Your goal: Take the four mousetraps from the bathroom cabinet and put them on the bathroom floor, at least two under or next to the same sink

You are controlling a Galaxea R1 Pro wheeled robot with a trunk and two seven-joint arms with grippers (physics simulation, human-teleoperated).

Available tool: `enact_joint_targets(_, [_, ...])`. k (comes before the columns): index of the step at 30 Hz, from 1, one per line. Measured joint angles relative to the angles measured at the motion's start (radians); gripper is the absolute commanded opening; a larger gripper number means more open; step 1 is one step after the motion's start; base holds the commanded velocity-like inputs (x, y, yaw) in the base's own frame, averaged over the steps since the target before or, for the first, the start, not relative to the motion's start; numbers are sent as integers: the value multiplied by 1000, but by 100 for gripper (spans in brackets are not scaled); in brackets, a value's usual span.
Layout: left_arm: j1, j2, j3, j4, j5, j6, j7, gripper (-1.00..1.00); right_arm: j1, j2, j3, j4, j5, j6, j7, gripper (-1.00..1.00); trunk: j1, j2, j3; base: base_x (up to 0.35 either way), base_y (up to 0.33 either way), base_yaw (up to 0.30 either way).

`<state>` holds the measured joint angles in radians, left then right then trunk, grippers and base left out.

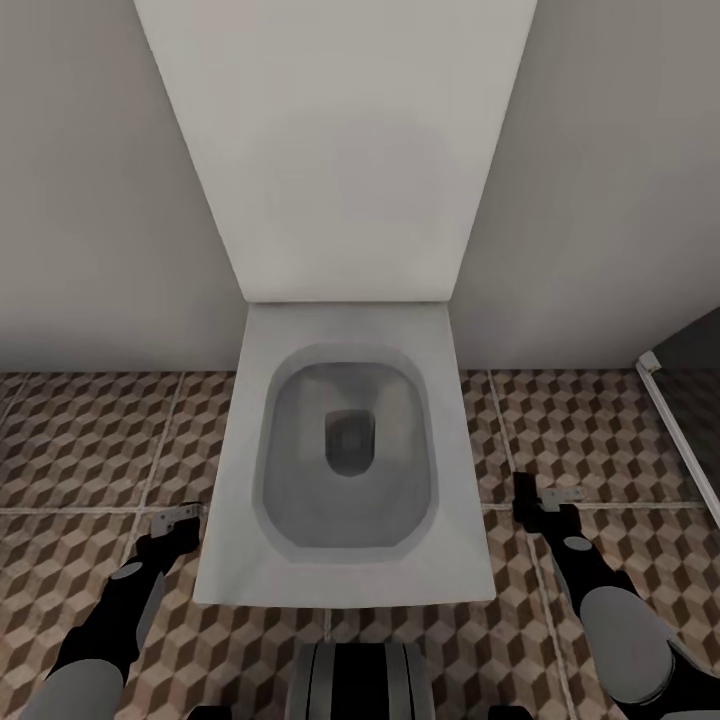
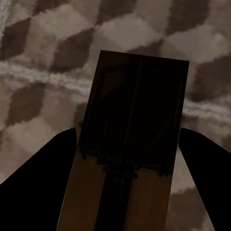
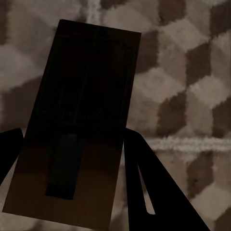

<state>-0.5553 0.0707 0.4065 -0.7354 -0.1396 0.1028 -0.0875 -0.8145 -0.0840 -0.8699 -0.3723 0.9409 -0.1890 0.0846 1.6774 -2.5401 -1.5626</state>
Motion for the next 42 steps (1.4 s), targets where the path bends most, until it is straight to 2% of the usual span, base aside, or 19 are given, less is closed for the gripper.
enact_joint_targets(14, [-1,11,0,-8,-1,8,2,-100,0,2,3,6,0,0,-1,-100,0,0,0,0,0,0])
enact_joint_targets(19, [-22,16,0,-9,0,9,0,-100,0,3,4,6,0,0,-1,-100,0,0,0,0,0,0])
enact_joint_targets(26, [-42,11,0,-7,3,6,-1,-100,0,3,4,7,0,0,-1,-100,0,0,0,0,0,0])
enact_joint_targets(28, [-43,9,0,-3,13,4,-1,-100,0,3,4,7,0,0,-1,-100,0,0,0,0,0,0])
enact_joint_targets(33, [-44,8,-1,0,84,2,-2,-100,0,3,5,9,0,0,0,-100,0,0,0,0,0,0])
enact_joint_targets(35, [-44,8,-1,0,92,2,-2,-100,0,3,5,9,0,0,0,-100,0,0,0,0,0,0])
enact_joint_targets(42, [-44,10,-2,2,100,1,-2,-100,0,7,5,10,1,0,0,-100,3,-2,-27,0,0,0])
